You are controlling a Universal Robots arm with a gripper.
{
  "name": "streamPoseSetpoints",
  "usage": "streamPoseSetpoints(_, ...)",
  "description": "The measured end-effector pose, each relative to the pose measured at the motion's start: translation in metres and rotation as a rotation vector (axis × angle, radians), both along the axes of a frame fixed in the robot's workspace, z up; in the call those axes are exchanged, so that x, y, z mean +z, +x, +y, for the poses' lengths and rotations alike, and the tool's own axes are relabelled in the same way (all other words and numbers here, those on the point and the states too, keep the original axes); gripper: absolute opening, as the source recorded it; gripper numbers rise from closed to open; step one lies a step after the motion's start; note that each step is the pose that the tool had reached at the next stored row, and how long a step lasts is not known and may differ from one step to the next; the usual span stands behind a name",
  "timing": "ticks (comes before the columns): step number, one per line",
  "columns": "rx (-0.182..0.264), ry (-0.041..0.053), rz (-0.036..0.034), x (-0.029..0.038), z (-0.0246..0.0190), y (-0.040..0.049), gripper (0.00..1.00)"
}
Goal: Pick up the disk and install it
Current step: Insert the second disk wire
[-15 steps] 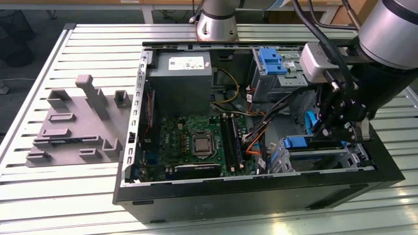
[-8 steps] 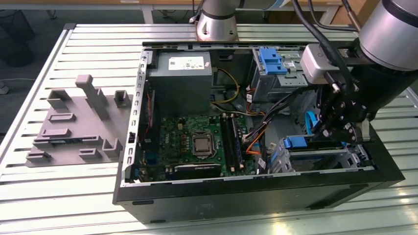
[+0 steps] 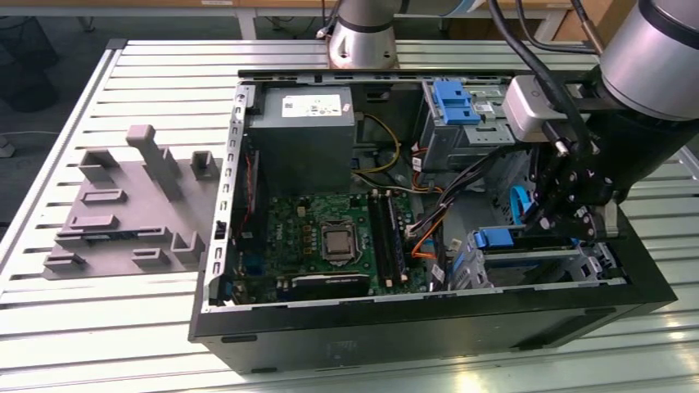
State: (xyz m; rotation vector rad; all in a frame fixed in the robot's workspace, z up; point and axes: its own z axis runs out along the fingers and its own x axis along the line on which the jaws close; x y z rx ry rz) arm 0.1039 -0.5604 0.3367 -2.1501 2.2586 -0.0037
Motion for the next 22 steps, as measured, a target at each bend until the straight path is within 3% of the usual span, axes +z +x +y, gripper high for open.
streamPoseSetpoints(22, -0.010, 0.0025, 0.0022, -0.0040, 0.0001, 0.0016, 0.16)
